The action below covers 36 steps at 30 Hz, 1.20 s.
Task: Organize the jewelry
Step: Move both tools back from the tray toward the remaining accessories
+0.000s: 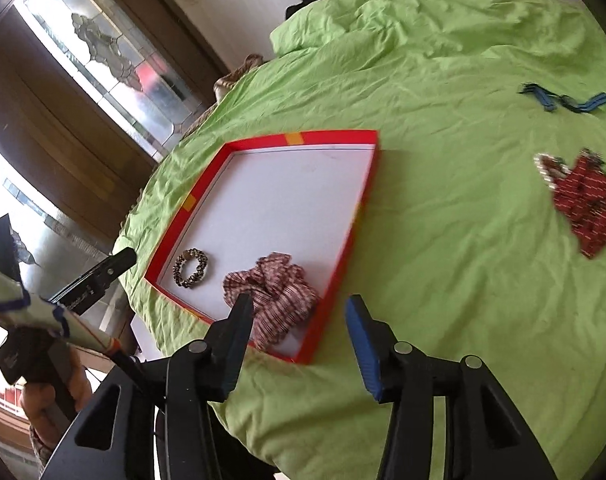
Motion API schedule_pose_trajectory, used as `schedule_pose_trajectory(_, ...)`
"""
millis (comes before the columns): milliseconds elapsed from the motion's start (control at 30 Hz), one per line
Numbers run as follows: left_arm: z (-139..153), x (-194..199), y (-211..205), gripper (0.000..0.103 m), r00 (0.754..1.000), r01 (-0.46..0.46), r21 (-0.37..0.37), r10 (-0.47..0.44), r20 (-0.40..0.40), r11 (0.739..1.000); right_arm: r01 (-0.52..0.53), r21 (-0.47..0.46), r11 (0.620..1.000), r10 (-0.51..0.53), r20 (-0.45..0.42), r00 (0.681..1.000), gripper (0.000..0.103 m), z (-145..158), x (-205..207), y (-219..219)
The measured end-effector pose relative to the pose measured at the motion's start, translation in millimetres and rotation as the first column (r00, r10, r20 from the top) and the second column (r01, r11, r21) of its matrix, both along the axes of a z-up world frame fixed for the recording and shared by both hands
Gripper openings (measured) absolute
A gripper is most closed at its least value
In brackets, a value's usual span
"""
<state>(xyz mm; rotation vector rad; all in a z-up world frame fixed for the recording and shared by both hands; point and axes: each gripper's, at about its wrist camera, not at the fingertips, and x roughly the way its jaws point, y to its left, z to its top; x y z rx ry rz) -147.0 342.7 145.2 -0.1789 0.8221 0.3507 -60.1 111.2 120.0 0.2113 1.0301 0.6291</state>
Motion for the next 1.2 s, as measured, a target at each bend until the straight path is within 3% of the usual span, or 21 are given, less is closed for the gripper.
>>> schedule_pose_trajectory(367, 34.4, -17.8, -71.1, 0.051, 0.995, 0.092, 0.095, -0.096, 0.039, 0.991, 0.121, -0.046, 0.992, -0.118, 0.067, 0.991, 0.057, 9.8, -30.2, -80.4)
schedule_pose_trajectory(767, 43.0, -16.4, -141.4, 0.054, 0.976, 0.212, 0.158, -0.218, 0.022, 0.964, 0.279, -0.047, 0.959, -0.276, 0.064, 0.959, 0.058, -2.2, -48.2, -171.8)
schedule_pose_trajectory(1067, 28.4, 4.6, -194.2, 0.058, 0.945, 0.328, 0.132, -0.326, -0.039, 0.935, 0.408, -0.059, 0.911, -0.406, 0.034, 0.913, 0.058, -22.2, -56.9, -247.3)
schedule_pose_trajectory(1200, 15.3, 23.1, -218.3, 0.058, 0.923, 0.384, 0.080, -0.379, -0.075, 0.920, 0.469, -0.056, 0.882, -0.469, 0.010, 0.883, 0.058, -30.6, -56.3, -280.7)
